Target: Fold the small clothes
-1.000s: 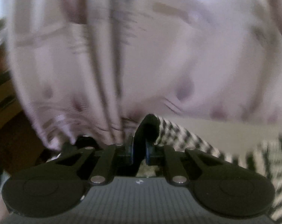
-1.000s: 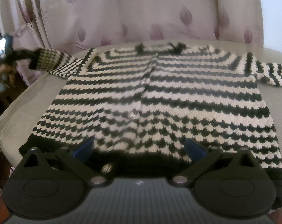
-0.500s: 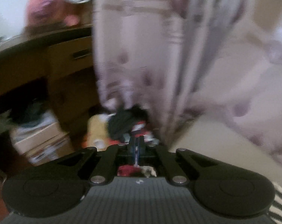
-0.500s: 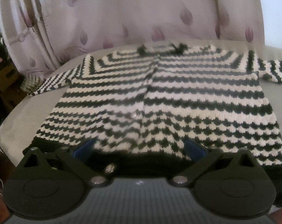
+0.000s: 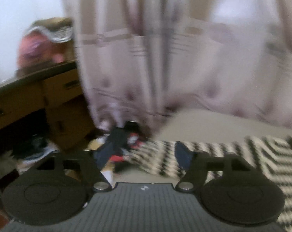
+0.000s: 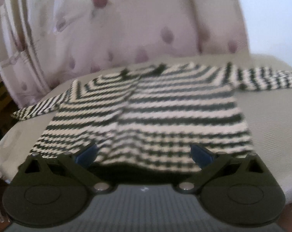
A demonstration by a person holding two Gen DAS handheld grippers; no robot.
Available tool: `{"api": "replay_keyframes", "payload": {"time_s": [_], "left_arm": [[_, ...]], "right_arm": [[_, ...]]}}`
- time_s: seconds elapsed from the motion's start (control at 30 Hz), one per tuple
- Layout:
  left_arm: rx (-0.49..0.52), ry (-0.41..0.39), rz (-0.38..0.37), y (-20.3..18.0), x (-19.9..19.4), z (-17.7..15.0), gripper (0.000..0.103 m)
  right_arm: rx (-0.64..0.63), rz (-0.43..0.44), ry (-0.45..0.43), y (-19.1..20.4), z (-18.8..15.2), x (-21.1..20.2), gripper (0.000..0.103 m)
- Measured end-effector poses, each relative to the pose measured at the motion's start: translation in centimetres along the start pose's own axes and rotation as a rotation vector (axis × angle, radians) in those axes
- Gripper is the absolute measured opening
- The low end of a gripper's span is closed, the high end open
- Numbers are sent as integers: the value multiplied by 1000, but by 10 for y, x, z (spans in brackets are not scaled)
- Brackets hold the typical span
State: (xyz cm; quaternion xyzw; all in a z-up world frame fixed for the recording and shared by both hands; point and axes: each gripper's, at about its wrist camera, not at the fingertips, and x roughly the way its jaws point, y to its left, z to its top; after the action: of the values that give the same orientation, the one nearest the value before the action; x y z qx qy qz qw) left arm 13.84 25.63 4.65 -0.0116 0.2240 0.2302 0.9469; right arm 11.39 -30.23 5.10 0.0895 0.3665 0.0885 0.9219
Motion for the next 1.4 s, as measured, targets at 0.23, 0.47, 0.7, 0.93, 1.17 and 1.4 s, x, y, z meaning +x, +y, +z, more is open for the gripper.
{"api": "replay_keyframes", "payload": {"time_s": [0.23, 0.47, 0.7, 0.93, 1.17, 1.4], "left_arm": [[17, 43, -279, -81, -24, -61, 87], [90, 63, -419, -150, -40, -104, 86], [152, 61, -430, -177, -58, -130, 87], [172, 120, -401, -179, -59, -138, 87], [240, 22, -436, -202, -74, -135, 98], [217, -1, -501, -232, -61, -136, 99]], "right_arm": [[124, -39, -25, -64, -19, -42, 103], [153, -75, -79, -104, -40, -71, 103], [171, 6, -37, -114, -39, -49, 77], [49, 15, -5, -106, -44, -33, 14], [160, 93, -24, -148, -40, -73, 13], [548, 91, -273, -276, 10, -83, 76]]}}
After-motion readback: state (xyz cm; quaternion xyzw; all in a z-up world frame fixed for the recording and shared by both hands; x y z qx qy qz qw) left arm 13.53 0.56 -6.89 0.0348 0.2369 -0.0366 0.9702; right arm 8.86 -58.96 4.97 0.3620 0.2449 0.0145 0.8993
